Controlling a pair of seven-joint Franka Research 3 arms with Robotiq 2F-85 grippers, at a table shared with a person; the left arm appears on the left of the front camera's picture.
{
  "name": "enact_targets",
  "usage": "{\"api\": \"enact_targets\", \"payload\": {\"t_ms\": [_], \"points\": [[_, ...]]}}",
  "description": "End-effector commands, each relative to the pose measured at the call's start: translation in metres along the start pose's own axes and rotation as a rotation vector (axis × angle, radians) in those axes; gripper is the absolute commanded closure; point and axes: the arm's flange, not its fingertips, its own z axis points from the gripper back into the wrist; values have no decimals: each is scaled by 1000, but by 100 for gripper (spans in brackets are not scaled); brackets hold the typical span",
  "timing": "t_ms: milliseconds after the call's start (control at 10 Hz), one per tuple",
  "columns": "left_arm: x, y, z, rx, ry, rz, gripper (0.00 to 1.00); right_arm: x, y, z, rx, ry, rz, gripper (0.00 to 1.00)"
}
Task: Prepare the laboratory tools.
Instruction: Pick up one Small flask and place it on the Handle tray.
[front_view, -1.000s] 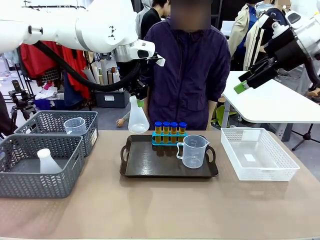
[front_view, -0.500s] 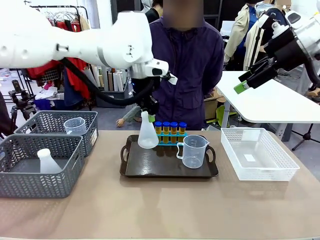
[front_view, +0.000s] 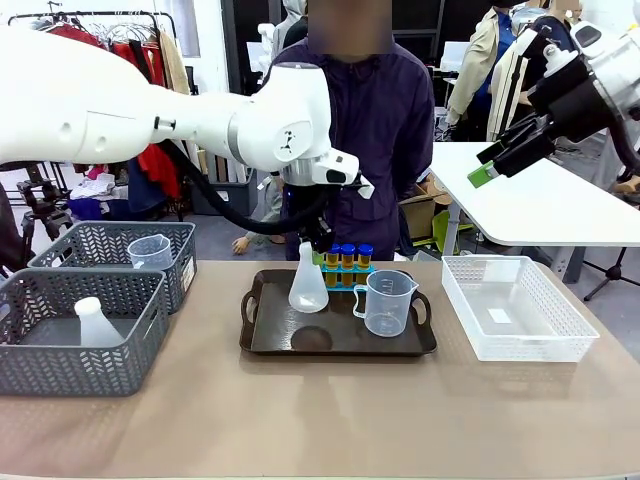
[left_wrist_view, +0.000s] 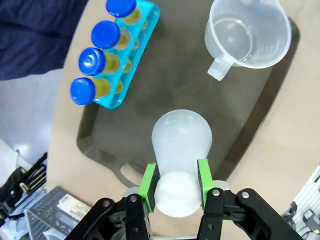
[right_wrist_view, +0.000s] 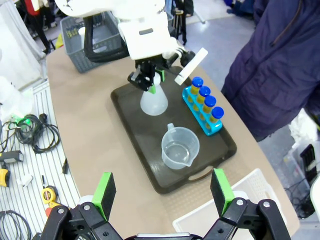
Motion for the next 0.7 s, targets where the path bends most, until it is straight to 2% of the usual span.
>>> {"api": "enact_targets", "payload": {"t_ms": [0, 600], "points": [[1, 2, -12, -9, -17, -14, 100, 1, 0, 0, 3, -10, 3, 0], [0, 3, -42, -38, -6, -18, 100, 1, 0, 0, 3, -10, 3, 0]]}}
